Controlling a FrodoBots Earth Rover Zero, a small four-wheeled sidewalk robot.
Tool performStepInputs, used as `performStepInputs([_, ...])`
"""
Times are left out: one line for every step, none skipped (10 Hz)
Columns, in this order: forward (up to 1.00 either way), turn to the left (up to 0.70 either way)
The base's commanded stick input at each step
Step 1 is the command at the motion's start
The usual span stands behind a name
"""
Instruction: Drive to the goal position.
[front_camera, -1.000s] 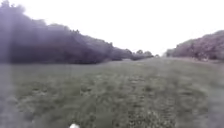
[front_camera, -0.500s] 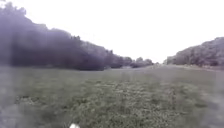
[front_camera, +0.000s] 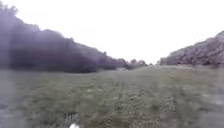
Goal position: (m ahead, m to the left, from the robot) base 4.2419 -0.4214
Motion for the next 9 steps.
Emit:
performStepInputs([0.7,0.0])
performStepInputs([0.7,0.0])
performStepInputs([0.7,0.0])
performStepInputs([0.7,0.0])
performStepInputs([0.7,0.0])
performStepInputs([0.7,0.0])
performStepInputs([0.7,0.0])
performStepInputs([0.7,0.0])
performStepInputs([0.7,0.0])
